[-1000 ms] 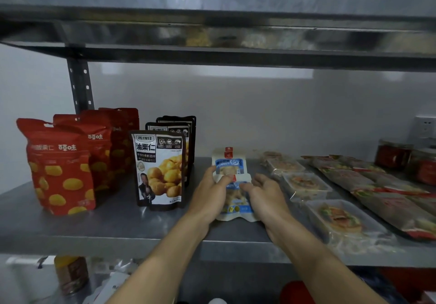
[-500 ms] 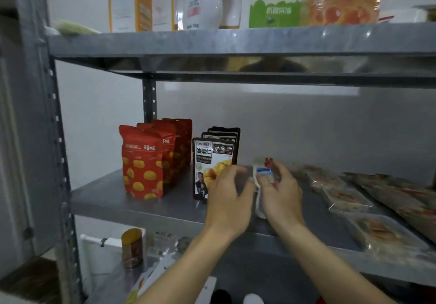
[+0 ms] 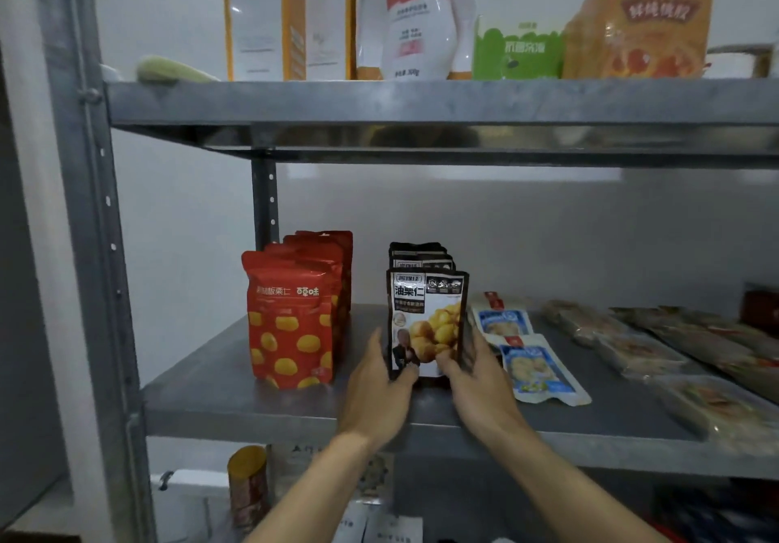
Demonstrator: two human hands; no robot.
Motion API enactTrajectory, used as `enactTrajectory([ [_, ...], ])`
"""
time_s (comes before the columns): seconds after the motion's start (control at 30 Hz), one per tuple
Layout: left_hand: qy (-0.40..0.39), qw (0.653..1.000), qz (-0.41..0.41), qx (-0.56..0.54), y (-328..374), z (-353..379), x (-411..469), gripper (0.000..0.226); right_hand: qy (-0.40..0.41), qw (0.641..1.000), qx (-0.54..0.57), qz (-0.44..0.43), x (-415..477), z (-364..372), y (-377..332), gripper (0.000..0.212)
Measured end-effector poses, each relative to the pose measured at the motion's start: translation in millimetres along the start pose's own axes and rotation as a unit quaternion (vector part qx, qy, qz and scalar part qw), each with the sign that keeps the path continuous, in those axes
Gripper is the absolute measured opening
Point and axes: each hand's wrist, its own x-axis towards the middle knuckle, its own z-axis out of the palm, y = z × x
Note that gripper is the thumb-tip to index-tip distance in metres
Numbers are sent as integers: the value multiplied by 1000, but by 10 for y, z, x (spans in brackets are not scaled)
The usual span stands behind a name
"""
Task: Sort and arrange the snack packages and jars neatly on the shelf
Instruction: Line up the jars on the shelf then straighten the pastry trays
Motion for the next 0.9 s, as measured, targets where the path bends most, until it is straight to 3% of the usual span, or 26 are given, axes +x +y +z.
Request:
enactTrajectory([
  [0.07, -19, 999, 20, 30, -22, 15, -13, 52, -10, 1000, -20, -12, -14, -15, 4, 64],
  [0.2, -30, 993, 73, 84, -50, 9, -57, 59, -16, 998, -54, -29, -32, -22, -15, 45],
  [0.67, -26, 990, 65, 125, -72, 50, -70, 64, -40, 998, -48, -15, -8, -53, -1, 37],
  [0.73, -15, 991, 60, 115, -62, 35, -116, 69, -9, 1000, -17, -2, -29, -43, -3, 48],
  [0.8, 21, 995, 51, 83, -27, -41, -225, 64, 79, 996, 33, 6, -128, -29, -31, 59],
  [0.9, 175, 977, 107, 48, -29, -282, -353, 36, 194, 973, 105, -71, -397, 46, -107, 51],
])
